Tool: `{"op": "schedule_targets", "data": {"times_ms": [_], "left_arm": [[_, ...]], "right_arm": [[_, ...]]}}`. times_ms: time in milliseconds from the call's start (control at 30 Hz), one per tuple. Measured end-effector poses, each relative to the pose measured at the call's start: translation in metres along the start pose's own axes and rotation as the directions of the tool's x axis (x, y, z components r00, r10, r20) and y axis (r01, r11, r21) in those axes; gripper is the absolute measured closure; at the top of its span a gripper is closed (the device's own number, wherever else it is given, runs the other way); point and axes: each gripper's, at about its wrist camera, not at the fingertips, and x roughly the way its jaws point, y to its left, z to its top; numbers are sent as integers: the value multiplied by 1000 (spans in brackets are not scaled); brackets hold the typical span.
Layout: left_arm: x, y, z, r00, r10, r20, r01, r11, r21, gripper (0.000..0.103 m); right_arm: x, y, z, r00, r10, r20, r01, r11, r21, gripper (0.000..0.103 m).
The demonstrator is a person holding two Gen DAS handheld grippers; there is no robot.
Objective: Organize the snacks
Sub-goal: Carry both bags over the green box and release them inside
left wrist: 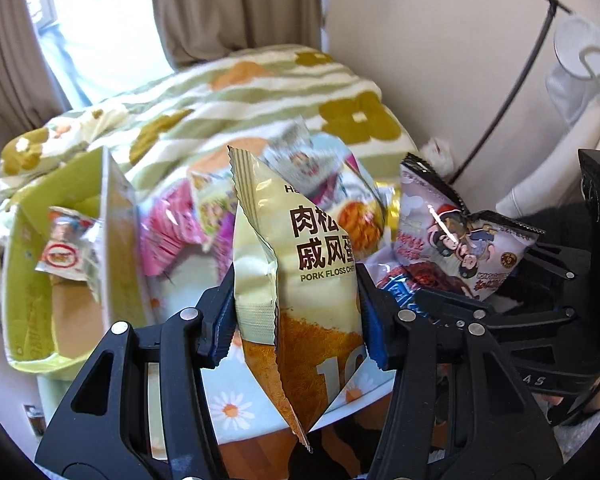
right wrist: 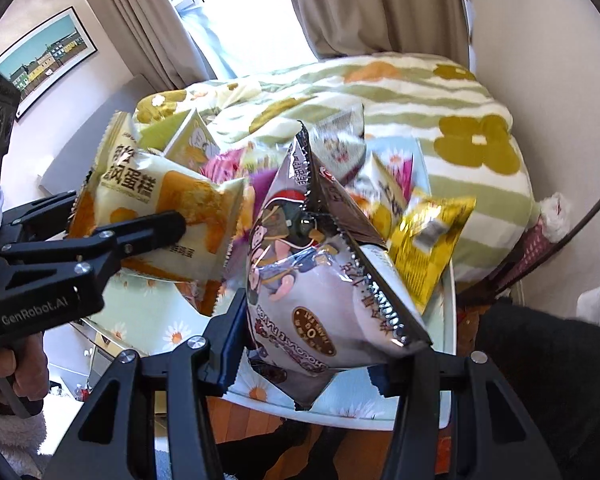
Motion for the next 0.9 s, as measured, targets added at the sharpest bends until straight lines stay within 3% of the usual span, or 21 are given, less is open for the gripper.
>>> {"op": "schedule_targets", "data": {"times_ms": [300,533,733,900], "left_arm": [[-40,47,16,992,86,90,-75,990,-116,54],[-66,117,20,980,155,126,-128,971,-203,54],[-77,202,10,970,221,96,-187,940,-284,54],[-65,274,-14,968,252,19,-231,914,-335,54]], "right_arm": [[-19,33,48,998,44,40,-40,994,-105,56],[-8,89,86,996,84,41,-74,977,-201,56],[20,154,113,988,151,24,-140,957,-254,56],[59,210,129,980,198,-9,-193,941,-278,56]]}}
